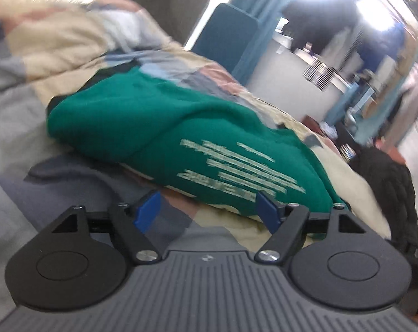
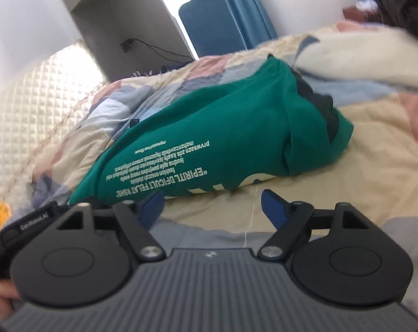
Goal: Fold large clothes
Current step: 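Grasp the folded sweatshirt sides with both grippers and lift it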
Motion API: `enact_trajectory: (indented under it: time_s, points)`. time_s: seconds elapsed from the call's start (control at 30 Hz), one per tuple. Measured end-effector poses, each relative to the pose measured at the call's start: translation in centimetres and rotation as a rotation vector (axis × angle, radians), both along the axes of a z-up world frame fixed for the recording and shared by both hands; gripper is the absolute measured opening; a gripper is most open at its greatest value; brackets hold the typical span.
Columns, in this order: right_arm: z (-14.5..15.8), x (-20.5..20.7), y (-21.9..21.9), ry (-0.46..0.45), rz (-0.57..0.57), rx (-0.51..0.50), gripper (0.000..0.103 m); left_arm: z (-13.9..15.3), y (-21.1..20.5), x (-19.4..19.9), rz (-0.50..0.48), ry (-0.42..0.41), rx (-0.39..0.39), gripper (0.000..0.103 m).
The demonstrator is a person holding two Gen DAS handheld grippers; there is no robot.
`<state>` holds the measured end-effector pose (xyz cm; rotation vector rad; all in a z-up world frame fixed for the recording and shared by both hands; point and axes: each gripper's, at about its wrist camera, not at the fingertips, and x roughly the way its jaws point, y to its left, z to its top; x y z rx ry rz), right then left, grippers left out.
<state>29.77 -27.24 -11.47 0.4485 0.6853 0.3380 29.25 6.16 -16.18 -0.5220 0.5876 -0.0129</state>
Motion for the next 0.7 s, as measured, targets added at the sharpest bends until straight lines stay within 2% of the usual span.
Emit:
enact_trajectory:
  time_s: [0.1,0.13,0.23,0.37,0.53,0.63,0.7]
  points:
    - [-2.0,2.1,-1.5,0.103,-0.038,0.237,0.087,-1.5,1.7,1.1,0.079,0.033,-0.085,0.081]
    - [-2.7,2.7,-1.8,0.138,-0.051,0.278,0.087,-2.1,2.2,1.5,0.103,0.046,-0.112,0.081]
    - [-4.6,4.5,-1.9,0.207,-0.071,0.347,0.087,-3.8,4.3,2.7,0.154,0.054,-0.227,0.081]
    - [-6.0,6.8,-1.6,0.252,-0.108,0.446,0.088,-6.0,7.2,4.2,0.223,0.056,-0.401,0.082]
    - [-7.9,9.4,-1.4,0.298,-0.177,0.561,0.089,-7.3,9.9,5.6,0.256,0.0,-0.595,0.082]
    - [-8.9,10.4,-2.1,0.318,-0.233,0.616,0.09,-8.2,11.1,5.8,0.275,-0.014,-0.713,0.082]
    - [-9.4,10.7,-2.5,0.336,-0.242,0.653,0.09,-8.6,11.7,6.3,0.282,-0.009,-0.763,0.082]
